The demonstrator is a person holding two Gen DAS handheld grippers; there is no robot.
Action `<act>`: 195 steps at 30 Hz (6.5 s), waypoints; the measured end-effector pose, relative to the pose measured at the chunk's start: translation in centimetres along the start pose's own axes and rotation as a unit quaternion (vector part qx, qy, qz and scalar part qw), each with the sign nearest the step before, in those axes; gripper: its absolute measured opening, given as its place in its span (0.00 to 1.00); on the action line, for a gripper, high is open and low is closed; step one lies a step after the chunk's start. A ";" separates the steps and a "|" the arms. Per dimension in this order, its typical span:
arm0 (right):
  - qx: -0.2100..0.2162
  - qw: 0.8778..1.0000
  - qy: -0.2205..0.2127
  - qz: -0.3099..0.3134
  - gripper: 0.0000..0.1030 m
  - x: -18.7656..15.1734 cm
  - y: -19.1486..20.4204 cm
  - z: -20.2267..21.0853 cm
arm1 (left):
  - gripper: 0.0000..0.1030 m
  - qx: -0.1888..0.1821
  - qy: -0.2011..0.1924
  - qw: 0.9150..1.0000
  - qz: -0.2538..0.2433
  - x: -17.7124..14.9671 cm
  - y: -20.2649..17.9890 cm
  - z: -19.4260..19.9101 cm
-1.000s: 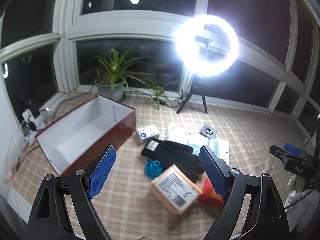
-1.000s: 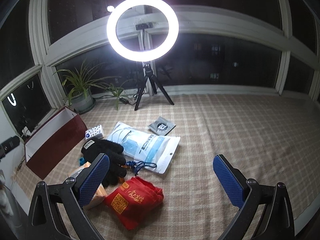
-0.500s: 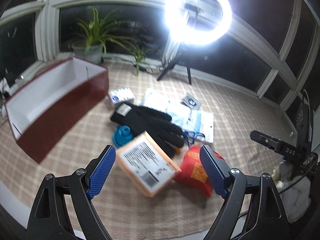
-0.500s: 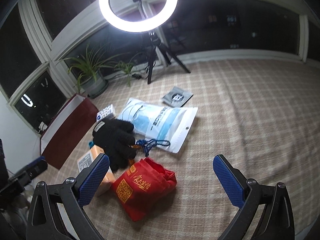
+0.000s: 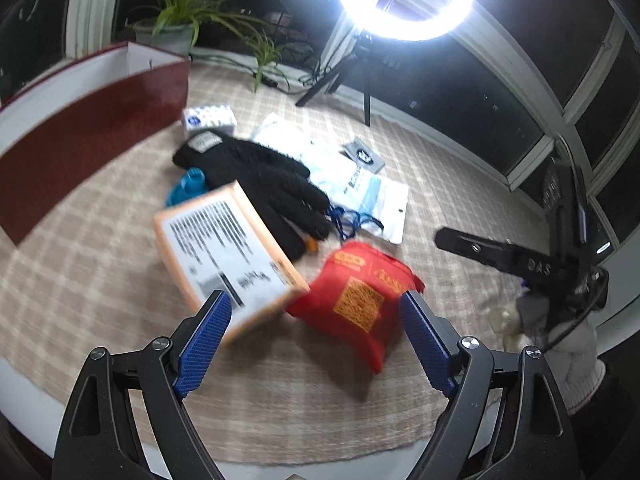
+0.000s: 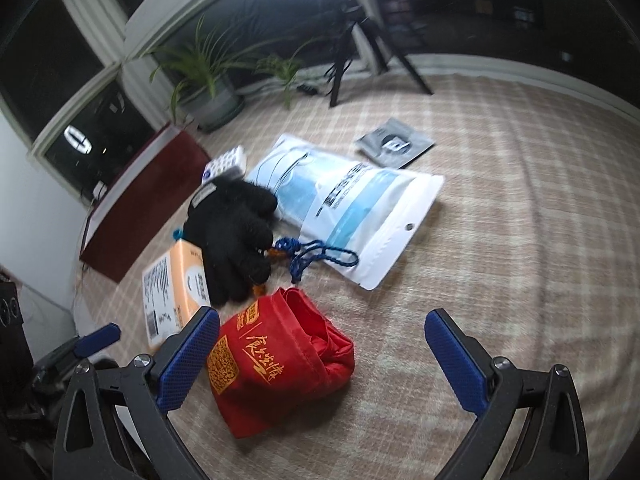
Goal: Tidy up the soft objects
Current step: 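Move the right tool toward the red drawstring bag and open it, then close the right gripper on the red bag and lift it, then carry the red bag with the right gripper into the box and release, then move the right tool back to the orange tissue pack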
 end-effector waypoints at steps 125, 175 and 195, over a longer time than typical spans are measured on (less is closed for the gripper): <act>0.110 0.978 0.073 0.160 0.56 15.1 35.3 -24.0 | 0.67 0.079 -0.131 0.979 0.133 11.7 29.5 2.8; 0.042 0.997 0.047 0.055 0.74 5.7 11.4 -5.9 | 0.69 -0.029 -0.008 0.999 0.030 4.8 10.4 -1.1; 0.110 0.975 0.188 0.049 0.60 2.9 10.3 -13.4 | 0.69 -0.046 0.058 0.995 0.060 0.0 5.8 -5.0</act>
Point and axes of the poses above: each gripper's, at about its wrist camera, not at the fingertips, and z roughly against the way its jaws point, y to its left, x to its top, the point moved 1 cm from there along -z, roughly the way its jaws point, and after that the axes turned 11 degrees about x, right-handed, at the moved point
